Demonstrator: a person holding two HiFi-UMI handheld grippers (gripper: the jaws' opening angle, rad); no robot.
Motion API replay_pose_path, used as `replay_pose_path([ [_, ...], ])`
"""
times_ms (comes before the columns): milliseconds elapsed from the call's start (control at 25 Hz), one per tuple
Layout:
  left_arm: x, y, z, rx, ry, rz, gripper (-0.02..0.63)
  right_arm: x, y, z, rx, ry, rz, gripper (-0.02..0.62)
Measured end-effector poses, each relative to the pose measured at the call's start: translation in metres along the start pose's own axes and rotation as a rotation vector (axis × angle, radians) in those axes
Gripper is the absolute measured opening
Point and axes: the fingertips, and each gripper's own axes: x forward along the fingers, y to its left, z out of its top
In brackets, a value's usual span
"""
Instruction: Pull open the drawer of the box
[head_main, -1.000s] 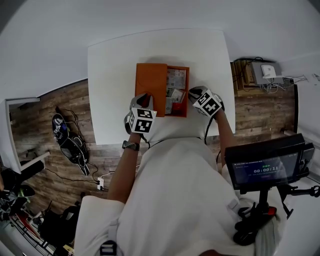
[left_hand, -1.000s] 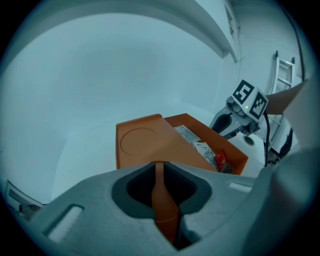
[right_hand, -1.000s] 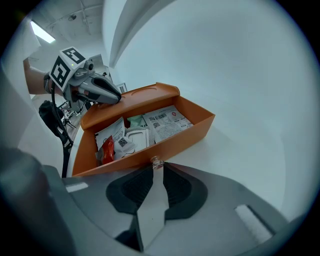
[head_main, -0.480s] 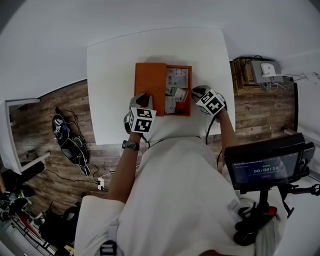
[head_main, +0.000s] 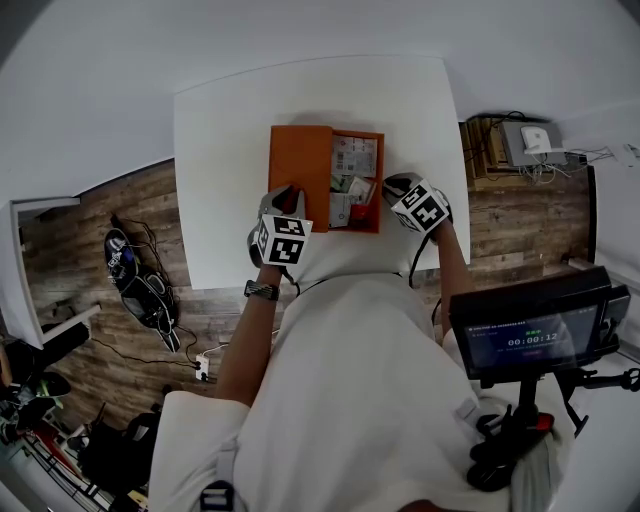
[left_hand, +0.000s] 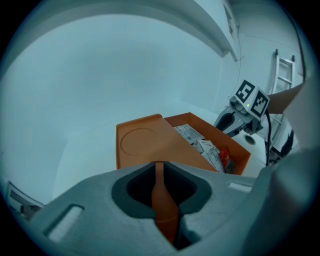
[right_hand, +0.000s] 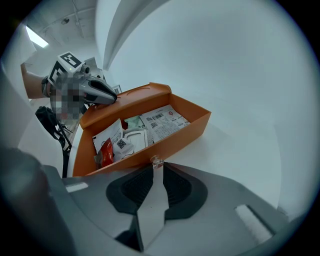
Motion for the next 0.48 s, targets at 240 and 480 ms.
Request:
replay_pose_path([
  [240,0.0021,0.0016,0.0006,0.005,-0.003,0.008,0.057,0.0005,0.0011,-0.0006,0.021,-0.011,-0.001,0.066],
  [480,0.0056,0.0009,-0.0004,0.017,-0.006,0.014,0.057,0.0037,-0.0018,-0.0026,0.000,0.010,-0.032,0.069],
])
